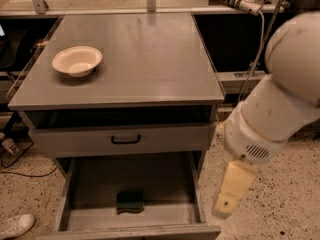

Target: Pick sponge from middle drawer and place on counter

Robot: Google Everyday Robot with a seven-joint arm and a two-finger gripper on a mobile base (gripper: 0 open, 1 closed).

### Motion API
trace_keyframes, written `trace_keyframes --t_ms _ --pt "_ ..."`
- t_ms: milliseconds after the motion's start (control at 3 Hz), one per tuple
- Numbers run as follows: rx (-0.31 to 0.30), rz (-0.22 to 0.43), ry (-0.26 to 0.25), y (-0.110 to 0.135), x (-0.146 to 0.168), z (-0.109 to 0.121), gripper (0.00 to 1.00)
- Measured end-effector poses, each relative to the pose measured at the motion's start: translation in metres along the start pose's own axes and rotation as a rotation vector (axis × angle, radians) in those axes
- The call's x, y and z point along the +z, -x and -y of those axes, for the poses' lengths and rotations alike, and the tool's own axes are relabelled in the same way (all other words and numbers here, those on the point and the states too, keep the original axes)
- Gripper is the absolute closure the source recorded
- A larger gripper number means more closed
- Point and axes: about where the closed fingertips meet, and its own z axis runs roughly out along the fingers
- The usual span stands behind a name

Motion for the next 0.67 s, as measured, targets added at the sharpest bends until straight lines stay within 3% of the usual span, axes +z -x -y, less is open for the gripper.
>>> trace_keyframes --t_ms 333,667 --pt "0.042 -0.042 0.120 -0.0099 0.0714 -0.0318 0.00" --pt "0.042 -0.042 0.120 -0.0099 0.0715 -0.0319 0.00"
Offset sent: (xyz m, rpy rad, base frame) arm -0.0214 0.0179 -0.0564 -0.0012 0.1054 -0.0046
